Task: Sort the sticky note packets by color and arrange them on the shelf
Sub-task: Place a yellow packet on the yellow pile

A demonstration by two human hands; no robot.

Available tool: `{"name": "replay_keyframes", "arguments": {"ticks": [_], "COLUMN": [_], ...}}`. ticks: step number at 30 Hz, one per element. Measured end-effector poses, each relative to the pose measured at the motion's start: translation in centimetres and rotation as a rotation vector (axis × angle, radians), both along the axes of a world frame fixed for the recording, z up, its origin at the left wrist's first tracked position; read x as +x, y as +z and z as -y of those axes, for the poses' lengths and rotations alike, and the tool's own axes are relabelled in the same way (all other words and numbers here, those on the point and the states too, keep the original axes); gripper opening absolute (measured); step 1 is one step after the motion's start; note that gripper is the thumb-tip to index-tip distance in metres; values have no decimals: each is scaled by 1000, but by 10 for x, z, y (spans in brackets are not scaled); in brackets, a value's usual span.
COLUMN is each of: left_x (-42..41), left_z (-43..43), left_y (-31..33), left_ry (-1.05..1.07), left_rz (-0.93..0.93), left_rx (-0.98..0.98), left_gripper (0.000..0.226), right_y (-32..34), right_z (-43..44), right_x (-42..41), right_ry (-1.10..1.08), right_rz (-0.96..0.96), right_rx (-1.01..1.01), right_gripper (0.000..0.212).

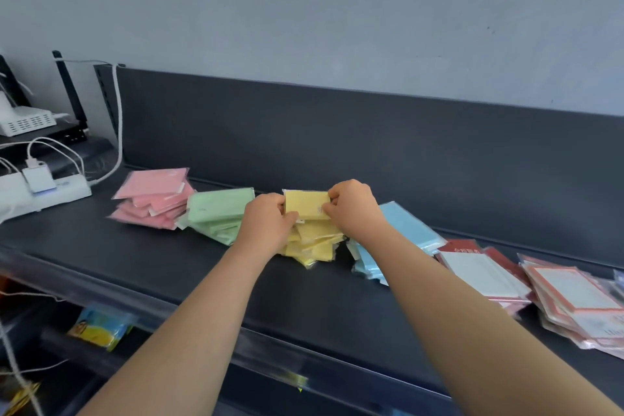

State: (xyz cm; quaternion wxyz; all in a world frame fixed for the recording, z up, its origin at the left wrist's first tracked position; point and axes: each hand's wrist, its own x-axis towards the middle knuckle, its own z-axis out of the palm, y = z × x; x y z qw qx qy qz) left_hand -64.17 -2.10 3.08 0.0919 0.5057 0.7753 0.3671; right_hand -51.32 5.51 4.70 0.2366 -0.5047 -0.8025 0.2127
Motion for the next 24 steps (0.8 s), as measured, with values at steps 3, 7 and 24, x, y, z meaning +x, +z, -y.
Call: {"name": "replay_keyframes", "arguments": {"ticks": [3, 7, 24], "left_x": [-6, -8, 156], "left_z": [-3, 1, 9], "left_y": [-5, -1, 18], "left_ry": [6, -4, -244], "left_rz": [-50, -211, -432], "left_rx": [-34, -9, 207], "left_gripper": [17, 18, 32], "right_y": [-2, 2, -3], "right_z": [-1, 2, 48], "right_x": [-2, 6, 191], "right_ry": [-1, -28, -235], "right_rz": [102, 143, 244], "right_rx": [44, 202, 383], "right_gripper": [28, 24, 31]}}
